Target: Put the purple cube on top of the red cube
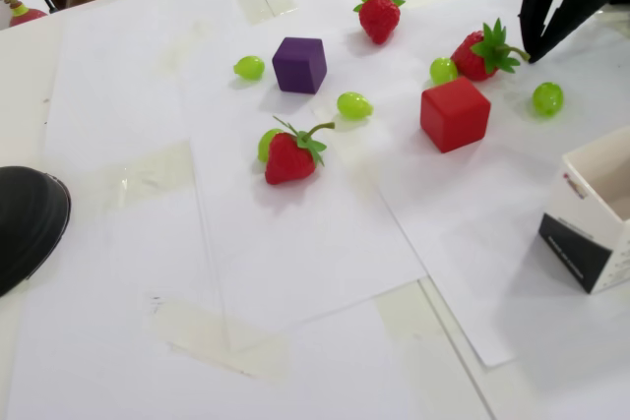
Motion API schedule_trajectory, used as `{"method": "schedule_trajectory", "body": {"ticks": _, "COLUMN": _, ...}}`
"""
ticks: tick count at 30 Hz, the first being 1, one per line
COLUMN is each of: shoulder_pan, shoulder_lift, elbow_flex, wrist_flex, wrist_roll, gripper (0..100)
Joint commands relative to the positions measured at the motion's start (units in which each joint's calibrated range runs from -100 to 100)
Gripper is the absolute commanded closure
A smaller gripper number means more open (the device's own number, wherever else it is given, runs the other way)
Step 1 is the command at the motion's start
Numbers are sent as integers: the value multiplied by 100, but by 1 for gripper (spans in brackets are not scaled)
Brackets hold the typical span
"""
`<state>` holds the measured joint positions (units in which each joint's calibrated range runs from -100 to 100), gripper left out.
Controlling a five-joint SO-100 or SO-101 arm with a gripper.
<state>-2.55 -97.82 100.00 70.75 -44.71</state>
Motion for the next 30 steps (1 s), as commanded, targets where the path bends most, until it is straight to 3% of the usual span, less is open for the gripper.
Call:
{"method": "schedule_trajectory", "body": {"ticks": 1, "shoulder_pan": -47, "shoulder_lift": 23, "elbow_flex": 0, "wrist_flex": 57, "wrist_roll": -10, "gripper": 100}}
{"method": "schedule_trajectory", "body": {"ticks": 21, "shoulder_pan": -47, "shoulder_lift": 23, "elbow_flex": 0, "wrist_flex": 90, "wrist_roll": 88, "gripper": 99}}
{"method": "schedule_trajectory", "body": {"ticks": 30, "shoulder_pan": 122, "shoulder_lift": 23, "elbow_flex": -9, "wrist_flex": -106, "wrist_roll": -249, "gripper": 100}}
